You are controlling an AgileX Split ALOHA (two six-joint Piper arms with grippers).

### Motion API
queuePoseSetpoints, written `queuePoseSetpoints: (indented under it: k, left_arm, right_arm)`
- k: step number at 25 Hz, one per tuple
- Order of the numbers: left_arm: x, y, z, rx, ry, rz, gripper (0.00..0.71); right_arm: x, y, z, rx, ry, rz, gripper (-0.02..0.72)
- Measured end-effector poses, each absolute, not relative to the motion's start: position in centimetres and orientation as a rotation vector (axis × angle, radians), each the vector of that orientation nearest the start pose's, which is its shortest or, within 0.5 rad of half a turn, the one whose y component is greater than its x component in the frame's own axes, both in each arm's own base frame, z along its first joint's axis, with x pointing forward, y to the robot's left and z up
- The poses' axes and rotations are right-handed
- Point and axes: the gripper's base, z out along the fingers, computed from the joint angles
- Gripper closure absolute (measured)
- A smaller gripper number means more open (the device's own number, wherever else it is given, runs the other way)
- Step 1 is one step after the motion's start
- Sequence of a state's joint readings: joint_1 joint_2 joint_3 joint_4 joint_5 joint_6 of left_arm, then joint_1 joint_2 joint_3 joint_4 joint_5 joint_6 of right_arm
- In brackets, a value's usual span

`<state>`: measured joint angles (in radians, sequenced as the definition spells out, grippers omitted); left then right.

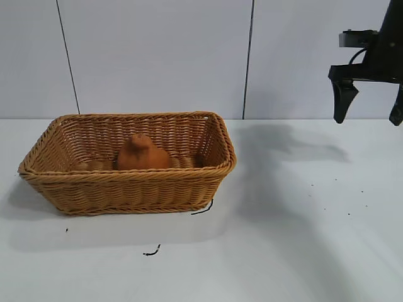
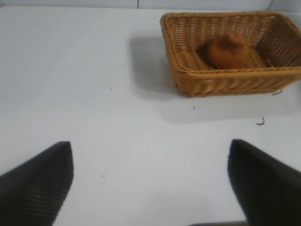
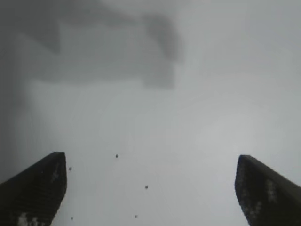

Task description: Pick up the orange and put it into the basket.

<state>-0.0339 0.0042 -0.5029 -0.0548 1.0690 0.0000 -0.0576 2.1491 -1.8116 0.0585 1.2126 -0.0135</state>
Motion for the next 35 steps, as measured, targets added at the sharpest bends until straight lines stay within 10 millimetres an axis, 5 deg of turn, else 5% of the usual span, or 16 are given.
queuePoseSetpoints:
  k: [12,22,24,25,29,35]
  left_arm:
    - [-0.5,-0.4,27.8,0.038,2.053,-0.087,0.071]
    - [-0.5,-0.4,27.7,0.038,2.055,-0.087,0.071]
    - [-0.5,-0.4,27.7,0.038,2.055,-0.087,0.071]
    - [-0.5,-0.4,27.7,0.038,2.055,-0.087,0.071]
    - [-0.5,-0.4,27.7,0.038,2.055,-0.087,0.071]
    - [-0.5,-0.4,27.7,0.038,2.055,-0.087,0.071]
  right_arm:
    - [28.0,-1.1,25.7,0.048,3.100,0.082,0.009]
    - [13.8,-0.3,29.2,0.016,2.820,0.055,0.009]
    - [12.8,-0.2,29.2,0.005,2.775,0.049,0.009]
    - [10.5,-0.1,29.3,-0.010,2.670,0.037,0.009]
    - [6.5,0.1,28.7,-0.023,2.491,0.018,0.009]
    - [2.7,0.4,28.2,-0.028,2.212,0.005,0.009]
